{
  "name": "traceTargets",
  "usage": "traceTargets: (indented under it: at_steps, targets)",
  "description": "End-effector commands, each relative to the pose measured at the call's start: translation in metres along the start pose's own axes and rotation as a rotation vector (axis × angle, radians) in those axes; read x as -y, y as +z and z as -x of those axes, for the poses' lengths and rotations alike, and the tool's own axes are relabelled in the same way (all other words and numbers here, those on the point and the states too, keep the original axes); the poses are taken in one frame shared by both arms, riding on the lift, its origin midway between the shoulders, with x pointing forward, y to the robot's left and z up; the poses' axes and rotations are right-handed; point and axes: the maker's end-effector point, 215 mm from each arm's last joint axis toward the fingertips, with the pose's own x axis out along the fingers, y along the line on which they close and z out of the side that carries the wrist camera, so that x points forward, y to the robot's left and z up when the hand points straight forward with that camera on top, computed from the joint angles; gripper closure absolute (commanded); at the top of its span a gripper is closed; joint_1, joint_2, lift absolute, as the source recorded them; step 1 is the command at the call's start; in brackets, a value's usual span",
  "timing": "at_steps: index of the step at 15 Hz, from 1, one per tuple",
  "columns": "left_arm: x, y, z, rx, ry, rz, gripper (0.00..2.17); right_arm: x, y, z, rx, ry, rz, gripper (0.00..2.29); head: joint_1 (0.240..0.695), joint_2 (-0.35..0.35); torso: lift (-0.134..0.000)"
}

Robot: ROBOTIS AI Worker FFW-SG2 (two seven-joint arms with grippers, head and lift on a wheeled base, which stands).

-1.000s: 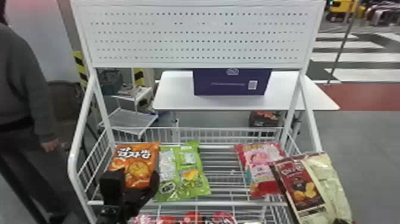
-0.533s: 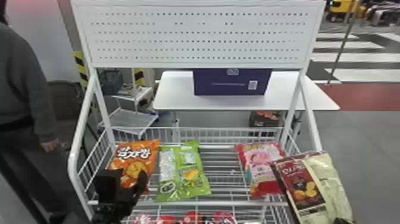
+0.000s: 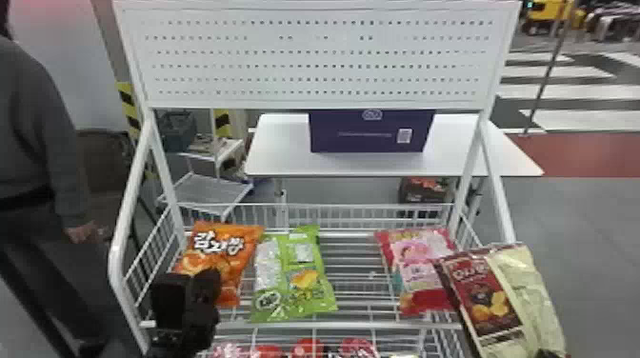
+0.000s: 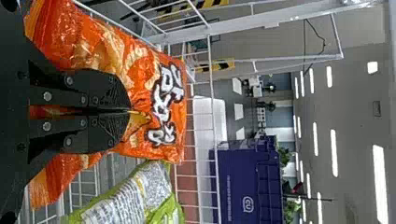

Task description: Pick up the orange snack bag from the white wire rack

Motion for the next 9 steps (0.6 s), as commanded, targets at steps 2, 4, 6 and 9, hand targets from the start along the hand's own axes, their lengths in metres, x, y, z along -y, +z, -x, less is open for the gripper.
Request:
traceTargets:
  at_steps: [2, 4, 6, 9]
  targets:
    - [0.000, 0.039, 0.048, 0.092, 0.005, 0.041, 2.15, -0.004, 0.000, -0.001, 0.001, 0.008, -0.005, 2.26, 0.499, 0.000, 0.000]
    - [-0.002, 0.045, 0.084, 0.107, 0.011, 0.058, 2.15, -0.005, 0.000, -0.001, 0.000, 0.012, -0.005, 2.26, 0.499, 0.000, 0.000]
    - [-0.012, 0.038, 0.113, 0.113, 0.028, 0.068, 2.15, -0.005, 0.000, -0.001, 0.000, 0.013, -0.004, 2.26, 0.499, 0.000, 0.000]
    - [-0.033, 0.027, 0.157, 0.135, 0.059, 0.084, 2.15, -0.011, -0.002, -0.002, -0.002, 0.021, -0.013, 2.26, 0.499, 0.000, 0.000]
